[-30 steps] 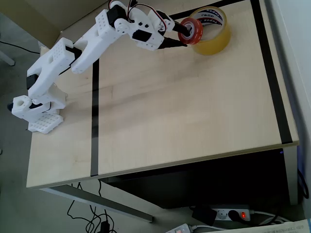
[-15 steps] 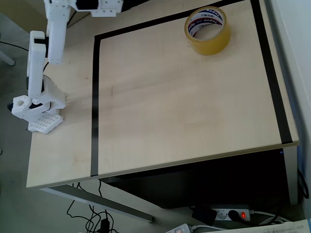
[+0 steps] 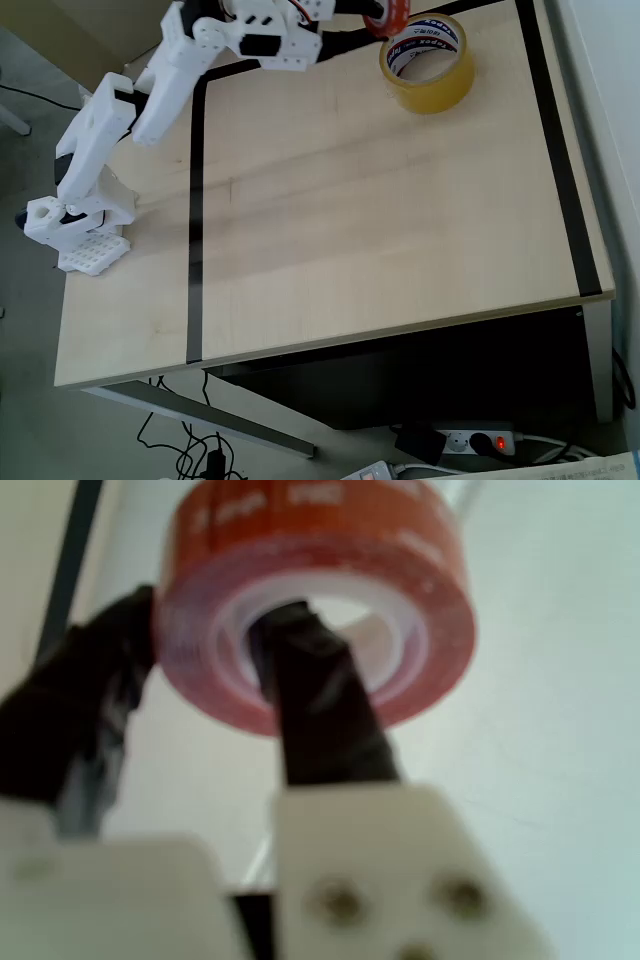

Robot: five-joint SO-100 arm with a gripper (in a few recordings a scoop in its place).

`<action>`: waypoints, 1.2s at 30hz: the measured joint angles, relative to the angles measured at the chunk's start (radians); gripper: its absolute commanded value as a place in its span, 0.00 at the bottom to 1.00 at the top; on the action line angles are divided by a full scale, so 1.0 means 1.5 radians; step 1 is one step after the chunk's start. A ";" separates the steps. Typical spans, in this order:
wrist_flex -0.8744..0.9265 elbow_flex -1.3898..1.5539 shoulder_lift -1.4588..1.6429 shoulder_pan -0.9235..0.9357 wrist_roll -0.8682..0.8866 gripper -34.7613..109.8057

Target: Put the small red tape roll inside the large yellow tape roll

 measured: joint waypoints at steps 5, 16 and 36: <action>-0.017 0.000 -0.037 0.000 0.000 0.24; -0.057 0.001 -0.095 -0.013 0.000 0.28; 0.064 0.001 -0.114 0.002 -0.001 0.24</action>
